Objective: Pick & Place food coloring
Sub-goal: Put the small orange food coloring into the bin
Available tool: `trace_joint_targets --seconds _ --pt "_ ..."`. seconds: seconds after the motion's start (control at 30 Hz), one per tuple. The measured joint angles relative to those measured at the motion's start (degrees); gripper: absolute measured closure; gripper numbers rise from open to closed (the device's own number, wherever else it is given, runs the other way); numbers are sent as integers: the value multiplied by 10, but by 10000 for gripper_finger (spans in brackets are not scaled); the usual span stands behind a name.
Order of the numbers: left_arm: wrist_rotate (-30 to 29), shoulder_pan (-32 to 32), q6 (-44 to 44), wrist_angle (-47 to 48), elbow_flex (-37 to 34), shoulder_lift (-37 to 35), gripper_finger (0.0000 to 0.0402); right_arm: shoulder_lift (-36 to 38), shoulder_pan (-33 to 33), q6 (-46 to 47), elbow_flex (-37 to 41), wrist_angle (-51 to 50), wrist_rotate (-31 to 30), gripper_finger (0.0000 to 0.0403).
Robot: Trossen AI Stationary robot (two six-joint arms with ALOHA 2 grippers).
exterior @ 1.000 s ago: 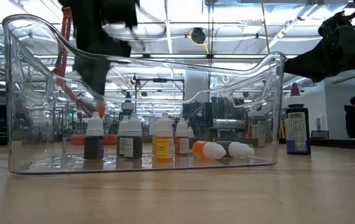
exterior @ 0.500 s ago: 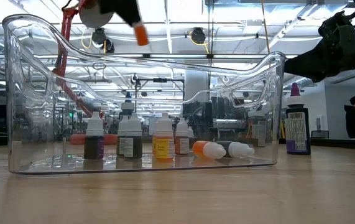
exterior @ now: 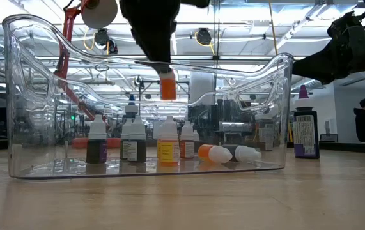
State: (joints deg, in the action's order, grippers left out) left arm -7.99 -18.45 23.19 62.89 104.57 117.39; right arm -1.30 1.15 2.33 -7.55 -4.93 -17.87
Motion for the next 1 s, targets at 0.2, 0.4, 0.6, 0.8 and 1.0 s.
trace_joint_targets --seconds 0.2,0.4,0.6,0.8,1.0 --pt "5 7 -1 -22 0 14 354 0 0 0 0 0 0 261" --pt "5 11 -7 -54 0 15 354 0 0 0 0 0 0 261" --pt "5 15 -22 -63 -1 34 354 0 0 0 0 0 0 261" --pt "32 23 -30 -65 -2 56 354 -2 0 0 0 0 0 261" --pt "54 24 -32 -78 -2 72 354 -6 0 0 0 0 0 261"
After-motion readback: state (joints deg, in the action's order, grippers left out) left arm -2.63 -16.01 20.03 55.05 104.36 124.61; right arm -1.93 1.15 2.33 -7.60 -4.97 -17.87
